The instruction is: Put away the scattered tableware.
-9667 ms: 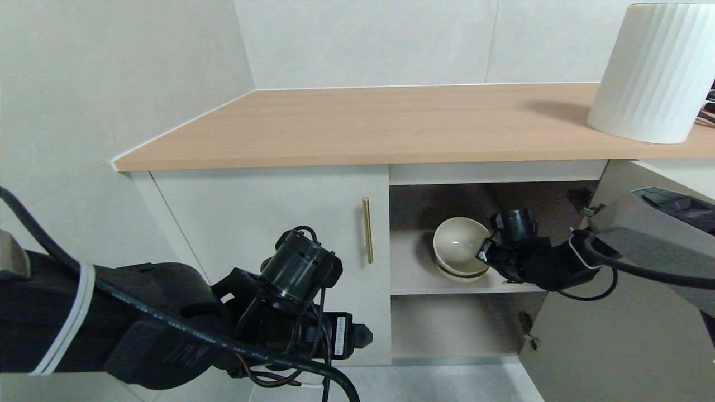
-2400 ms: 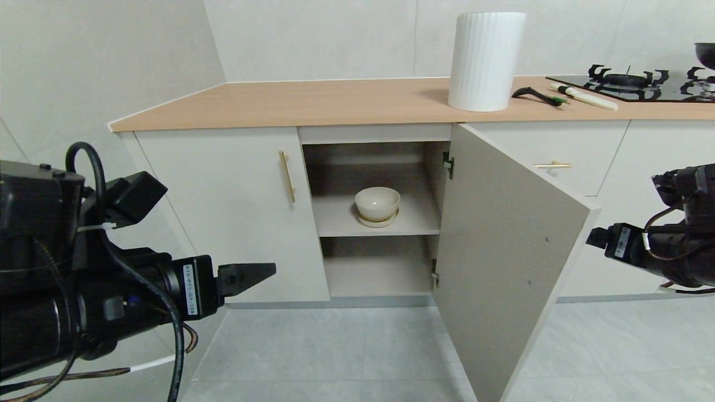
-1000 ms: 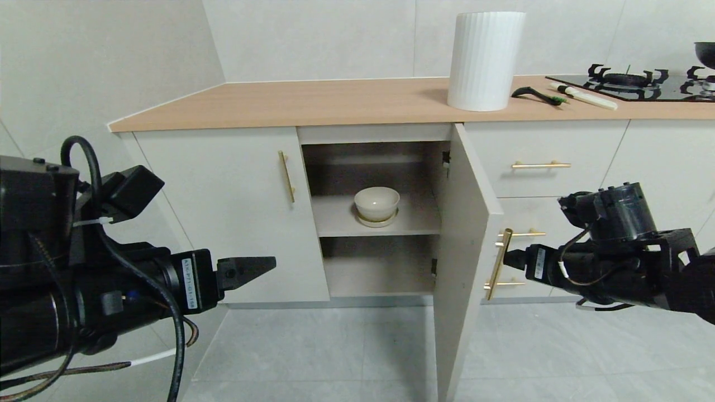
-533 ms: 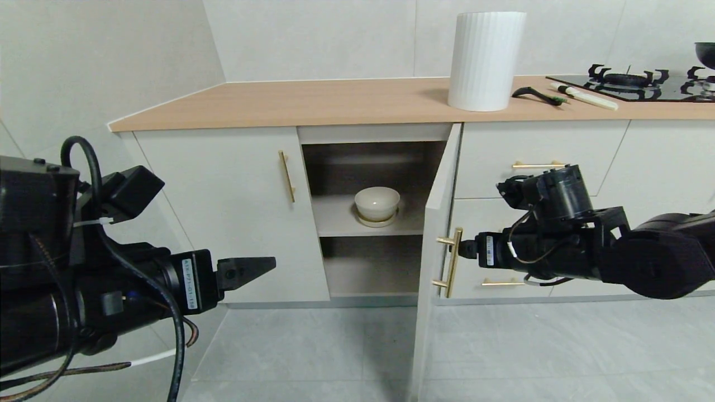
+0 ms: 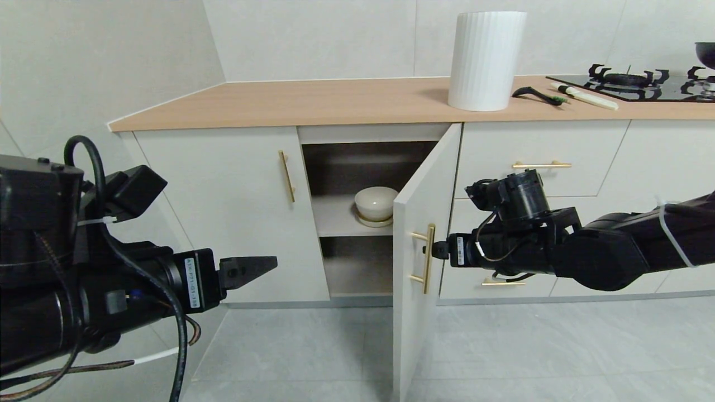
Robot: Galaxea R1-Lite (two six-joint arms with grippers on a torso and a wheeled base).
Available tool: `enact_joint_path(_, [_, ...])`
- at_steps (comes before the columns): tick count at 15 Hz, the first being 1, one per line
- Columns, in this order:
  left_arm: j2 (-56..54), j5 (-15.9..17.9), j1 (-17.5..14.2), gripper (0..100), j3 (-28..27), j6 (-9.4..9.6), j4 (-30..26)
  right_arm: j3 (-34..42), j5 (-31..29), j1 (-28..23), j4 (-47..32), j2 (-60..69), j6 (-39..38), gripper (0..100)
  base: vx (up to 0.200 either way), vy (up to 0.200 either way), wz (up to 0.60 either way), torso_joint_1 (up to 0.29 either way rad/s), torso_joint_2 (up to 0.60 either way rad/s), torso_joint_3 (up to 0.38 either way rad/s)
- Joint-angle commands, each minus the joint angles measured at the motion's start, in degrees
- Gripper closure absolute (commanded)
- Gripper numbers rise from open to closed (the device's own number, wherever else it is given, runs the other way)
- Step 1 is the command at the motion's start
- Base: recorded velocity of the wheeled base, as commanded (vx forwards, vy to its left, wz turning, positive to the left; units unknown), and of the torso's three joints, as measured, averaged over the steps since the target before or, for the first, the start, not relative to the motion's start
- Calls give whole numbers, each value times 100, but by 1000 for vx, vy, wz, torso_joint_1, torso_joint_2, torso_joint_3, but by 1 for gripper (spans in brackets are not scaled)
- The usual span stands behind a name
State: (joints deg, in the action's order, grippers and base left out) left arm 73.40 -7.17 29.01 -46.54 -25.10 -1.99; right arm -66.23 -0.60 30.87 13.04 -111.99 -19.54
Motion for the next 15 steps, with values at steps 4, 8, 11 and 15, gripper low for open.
enact_joint_path(4, [25, 5, -1, 0, 14, -12, 84, -136, -19, 42, 146, -288, -59, 0, 0, 0, 0, 0, 0, 0])
enact_joint_path(8, [34, -4, -10, 0, 31, -4, 120, -100, -55, 51, 497, -402, -67, 0, 0, 0, 0, 0, 0, 0])
enact_joint_path(11, [34, -4, -10, 0, 31, -4, 120, -136, -63, 104, 506, -464, -173, 0, 200, 0, 0, 1, 7, 4])
enact_joint_path(15, [34, 5, -10, 0, 14, -12, 120, -118, -63, 200, 717, -490, -313, 0, 200, 0, 0, 2, 0, 4])
